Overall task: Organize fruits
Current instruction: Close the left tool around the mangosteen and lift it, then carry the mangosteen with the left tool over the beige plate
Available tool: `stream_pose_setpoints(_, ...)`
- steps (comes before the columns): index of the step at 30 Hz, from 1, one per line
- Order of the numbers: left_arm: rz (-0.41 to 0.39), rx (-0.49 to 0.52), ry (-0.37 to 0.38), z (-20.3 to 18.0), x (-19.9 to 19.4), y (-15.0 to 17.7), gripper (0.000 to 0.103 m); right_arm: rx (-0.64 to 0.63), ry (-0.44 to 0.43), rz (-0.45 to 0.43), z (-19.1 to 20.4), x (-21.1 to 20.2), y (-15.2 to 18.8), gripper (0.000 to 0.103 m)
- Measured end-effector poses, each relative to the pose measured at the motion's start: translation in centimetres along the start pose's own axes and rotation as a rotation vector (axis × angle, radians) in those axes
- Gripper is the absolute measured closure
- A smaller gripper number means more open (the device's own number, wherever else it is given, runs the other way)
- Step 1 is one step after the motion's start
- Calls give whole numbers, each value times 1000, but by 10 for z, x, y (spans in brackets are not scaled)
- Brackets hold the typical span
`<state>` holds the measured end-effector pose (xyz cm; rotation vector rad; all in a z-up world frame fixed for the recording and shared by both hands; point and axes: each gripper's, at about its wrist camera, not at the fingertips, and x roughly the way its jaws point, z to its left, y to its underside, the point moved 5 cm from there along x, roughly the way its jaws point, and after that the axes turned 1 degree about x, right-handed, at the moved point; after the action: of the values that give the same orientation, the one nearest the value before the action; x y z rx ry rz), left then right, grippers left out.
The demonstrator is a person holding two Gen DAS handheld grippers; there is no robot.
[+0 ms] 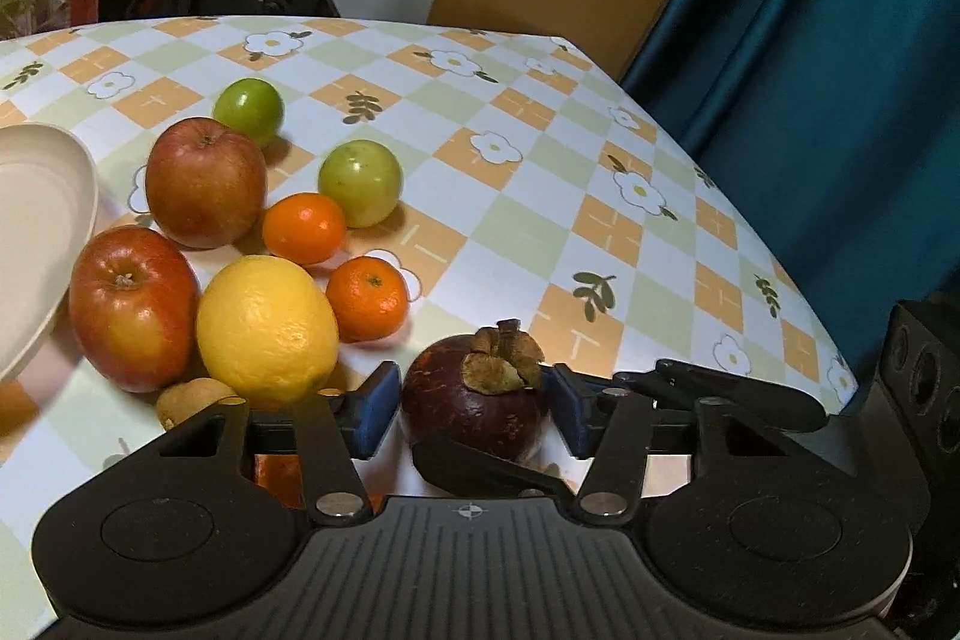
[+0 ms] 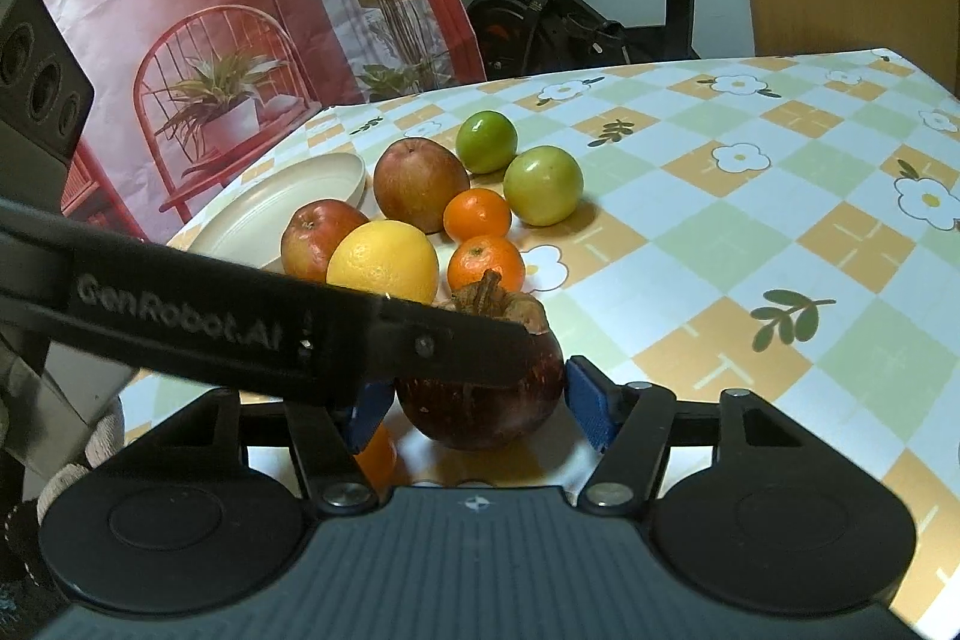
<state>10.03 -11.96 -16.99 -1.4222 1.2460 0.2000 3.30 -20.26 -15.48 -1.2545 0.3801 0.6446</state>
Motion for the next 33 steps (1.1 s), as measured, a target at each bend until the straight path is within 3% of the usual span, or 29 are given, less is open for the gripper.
stream_pose_setpoints(11,-14,-5,19,-1,-2,-1,47,17,0,0,0,0,-1,38)
stream_pose_setpoints(20,-109,-3,33,5,-37,-19,49,-8,15,-42,11,-12,-19,38)
stream_pose_setpoints(26,-173,-35,12,30,-76,-35,49,-81,-12,-68,38,-12,-45,38)
stream_pose_setpoints(33,-237,-104,-69,88,-125,-48,49,-163,-101,-65,86,15,-79,38)
